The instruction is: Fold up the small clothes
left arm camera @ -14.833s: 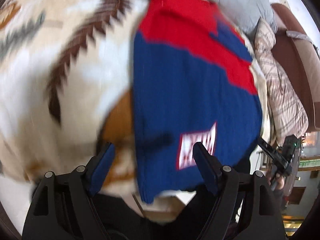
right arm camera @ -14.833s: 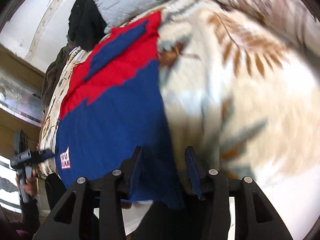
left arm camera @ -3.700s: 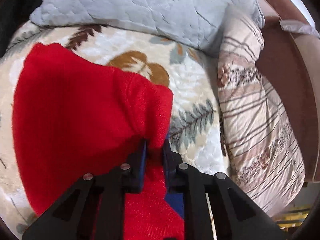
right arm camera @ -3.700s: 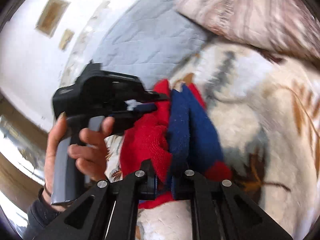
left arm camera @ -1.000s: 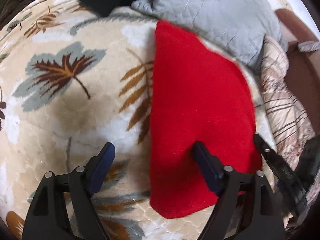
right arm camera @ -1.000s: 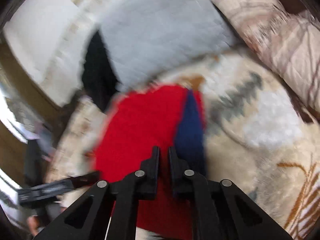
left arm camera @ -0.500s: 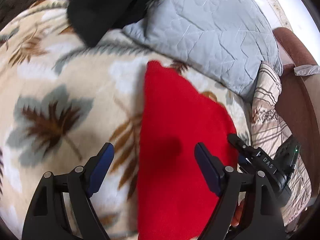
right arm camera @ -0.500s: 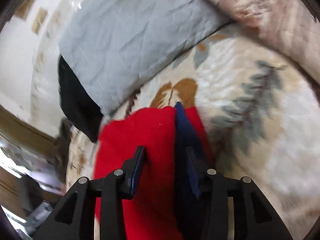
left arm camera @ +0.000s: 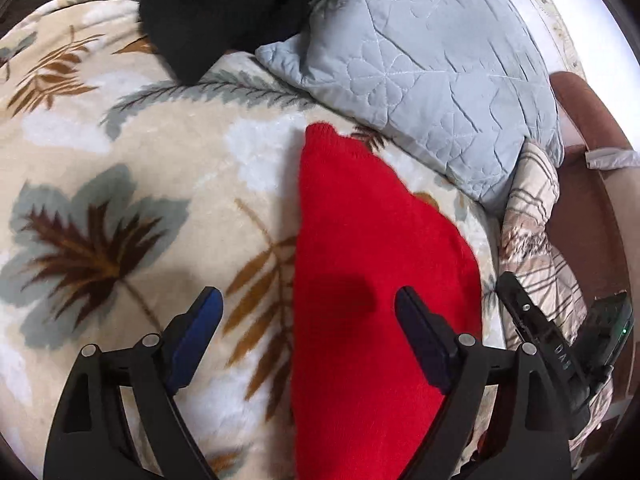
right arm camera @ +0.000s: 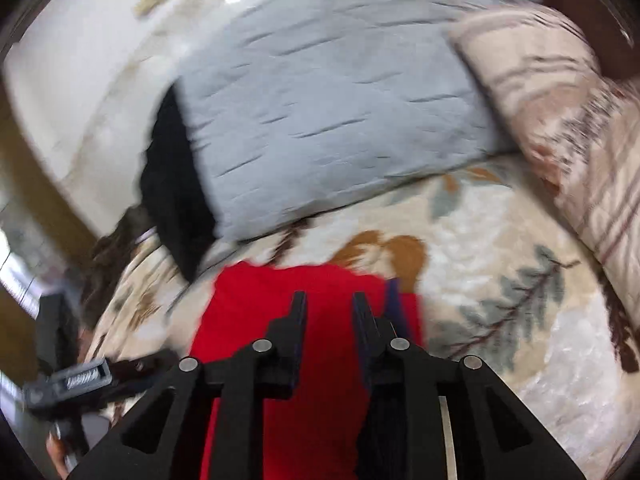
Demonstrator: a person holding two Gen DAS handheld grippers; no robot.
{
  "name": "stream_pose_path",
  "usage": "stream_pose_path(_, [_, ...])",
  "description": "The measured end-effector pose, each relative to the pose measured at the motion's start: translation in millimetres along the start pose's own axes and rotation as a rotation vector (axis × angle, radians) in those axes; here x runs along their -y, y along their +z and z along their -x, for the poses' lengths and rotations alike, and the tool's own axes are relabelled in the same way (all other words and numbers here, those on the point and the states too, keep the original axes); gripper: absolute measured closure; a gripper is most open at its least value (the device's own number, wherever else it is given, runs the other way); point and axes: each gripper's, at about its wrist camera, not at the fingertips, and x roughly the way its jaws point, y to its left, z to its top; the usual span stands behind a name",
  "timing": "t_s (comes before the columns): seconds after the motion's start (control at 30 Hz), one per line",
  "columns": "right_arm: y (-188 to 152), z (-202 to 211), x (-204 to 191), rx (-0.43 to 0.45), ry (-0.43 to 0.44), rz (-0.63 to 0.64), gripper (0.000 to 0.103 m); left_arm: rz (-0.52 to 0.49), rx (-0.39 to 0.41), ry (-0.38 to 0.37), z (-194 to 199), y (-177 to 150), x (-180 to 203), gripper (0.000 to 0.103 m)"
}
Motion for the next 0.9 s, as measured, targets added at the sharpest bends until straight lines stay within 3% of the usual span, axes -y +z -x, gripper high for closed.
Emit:
stream_pose_path(0.07, [-16,-15,-3,-0.068,-0.022,0.074,0.066,-0.035,-0.028,0.048,-14,-11,2,0.013])
stream_pose_path(0.1, [-27,-32,-1,-0.151,-0.081,0.110,0.066,-0.039,-0.035,0.054,-19,-16,1,0.013])
stream_pose_path(0.13, [-35,-36,0,-0.154,-0.136,0.144,0.066,-0.021,-0.034,0.050,-17,-17,-1,0.013])
stream_pose_path(0.23, [-29,-5,-4,-0.115,-0.148,0.118,0.061,0.002,-0.045,0.011,5,-13,-4,0.013])
stream_pose_path(0.3, [-34,21,-4,-0.059,-0.067,0.138,0.058,-0.006,-0.016,-0.007,23,-23,-7,0.013])
stream_pose_path(0.4, [-57,26,3,-0.118,-0.065,0.213,0.039,-0.053,-0.045,0.031,15,-49,-5,0.013])
stream_pose_path(0.43, [-70,17,6,-0.164,-0.117,0.242,0.034,-0.065,-0.072,0.044,5,-56,-6,0.012])
stream_pose_path(0.47, [-82,12,14,-0.186,-0.147,0.238,0.022,-0.068,-0.104,0.046,-5,-63,-7,0.008])
stream_pose_path(0.53, [-87,12,34,-0.165,-0.120,0.100,0.013,-0.115,-0.039,0.083,-2,-71,-1,0.006])
stream_pose_path(0.6, [-86,15,42,-0.163,-0.098,0.044,0.011,-0.139,-0.038,0.121,-1,-70,5,0.006])
stream_pose_path(0.73, [-90,13,42,-0.167,-0.105,0.061,0.008,-0.073,-0.077,0.056,-6,-60,-9,0.004])
stream_pose_path(0.9, [-85,8,36,-0.196,-0.083,0.072,0.002,-0.088,-0.122,0.029,-3,-56,-7,0.004])
